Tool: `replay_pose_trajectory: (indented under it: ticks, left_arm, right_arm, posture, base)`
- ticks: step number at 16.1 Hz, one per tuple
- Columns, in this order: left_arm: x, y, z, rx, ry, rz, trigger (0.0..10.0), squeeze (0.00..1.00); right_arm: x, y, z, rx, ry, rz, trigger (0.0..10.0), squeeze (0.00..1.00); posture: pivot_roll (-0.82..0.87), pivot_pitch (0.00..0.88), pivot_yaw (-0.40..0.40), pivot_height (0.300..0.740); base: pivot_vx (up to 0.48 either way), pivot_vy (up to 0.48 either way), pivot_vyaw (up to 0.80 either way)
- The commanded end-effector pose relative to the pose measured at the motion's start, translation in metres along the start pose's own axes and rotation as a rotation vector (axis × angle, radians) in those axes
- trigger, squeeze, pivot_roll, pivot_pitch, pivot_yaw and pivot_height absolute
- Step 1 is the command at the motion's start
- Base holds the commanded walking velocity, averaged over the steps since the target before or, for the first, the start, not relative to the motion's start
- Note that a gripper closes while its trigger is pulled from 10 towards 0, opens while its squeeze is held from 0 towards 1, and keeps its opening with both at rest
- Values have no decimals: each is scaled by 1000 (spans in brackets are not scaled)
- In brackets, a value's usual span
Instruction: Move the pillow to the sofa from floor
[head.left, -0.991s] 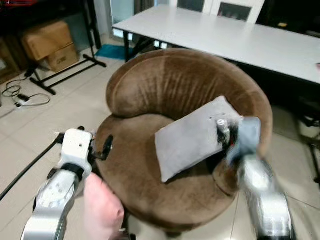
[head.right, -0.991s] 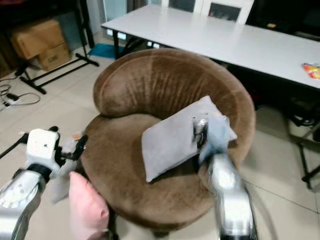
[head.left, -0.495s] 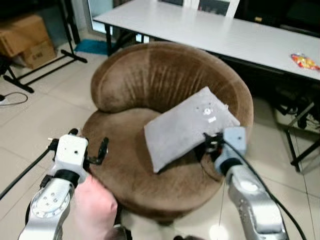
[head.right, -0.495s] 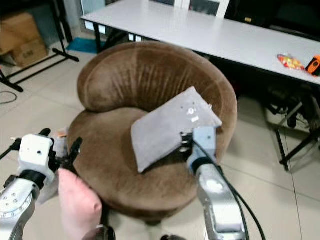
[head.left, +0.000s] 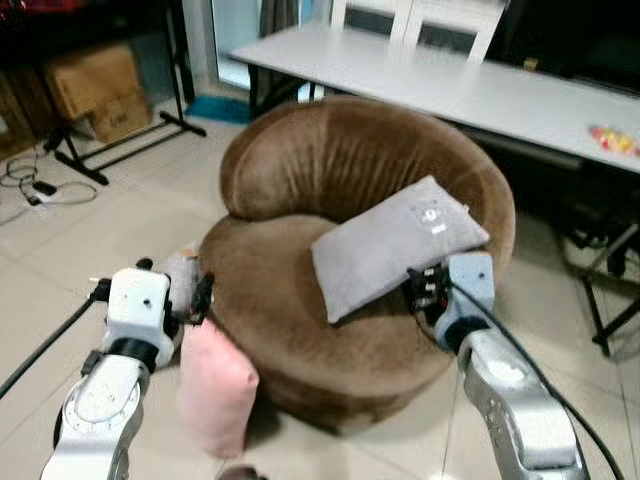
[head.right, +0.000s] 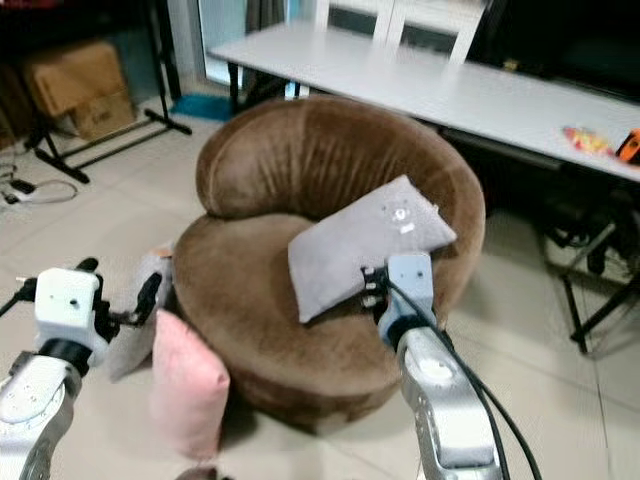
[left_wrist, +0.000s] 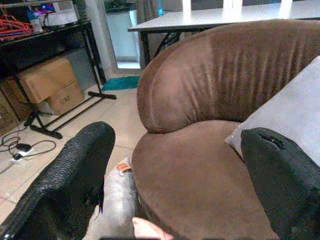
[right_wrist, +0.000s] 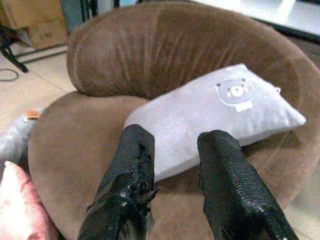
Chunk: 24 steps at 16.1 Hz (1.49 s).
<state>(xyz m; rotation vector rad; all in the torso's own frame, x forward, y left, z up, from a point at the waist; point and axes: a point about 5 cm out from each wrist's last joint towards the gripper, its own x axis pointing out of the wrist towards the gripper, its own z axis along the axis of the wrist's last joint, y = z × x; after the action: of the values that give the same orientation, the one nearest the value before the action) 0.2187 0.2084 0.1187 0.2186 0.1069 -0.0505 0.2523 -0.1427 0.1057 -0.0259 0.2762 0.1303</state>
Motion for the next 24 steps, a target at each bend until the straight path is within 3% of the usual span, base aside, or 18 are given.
replay_pose_trajectory:
  ticks: [1, 24]
  left_arm:
    - [0, -6, 2, -5, -4, -15, 10000, 0]
    - [7, -3, 3, -15, -9, -32, 10000, 0]
  right_arm:
    - [0, -4, 0, 0, 14, -4, 10000, 0]
    - [7, -2, -3, 129, 45, -30, 10000, 0]
  posture:
    - [37, 0, -54, 740]
    - [56, 0, -45, 740]
  base:
    - [0, 0, 0]
    - [0, 338, 0]
